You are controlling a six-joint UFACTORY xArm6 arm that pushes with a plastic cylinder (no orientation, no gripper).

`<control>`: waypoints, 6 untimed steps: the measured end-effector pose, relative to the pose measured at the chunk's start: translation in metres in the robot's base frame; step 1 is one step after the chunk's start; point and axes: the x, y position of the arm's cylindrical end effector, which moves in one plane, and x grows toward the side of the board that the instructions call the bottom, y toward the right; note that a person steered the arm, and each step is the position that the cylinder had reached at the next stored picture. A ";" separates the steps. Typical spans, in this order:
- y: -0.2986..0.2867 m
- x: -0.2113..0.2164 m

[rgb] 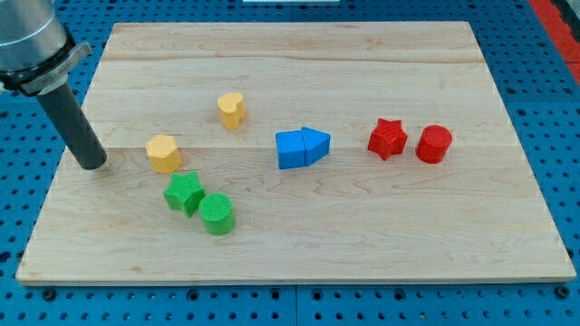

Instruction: Slightly move the yellow hexagon towards the yellow heart

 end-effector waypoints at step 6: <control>0.087 0.004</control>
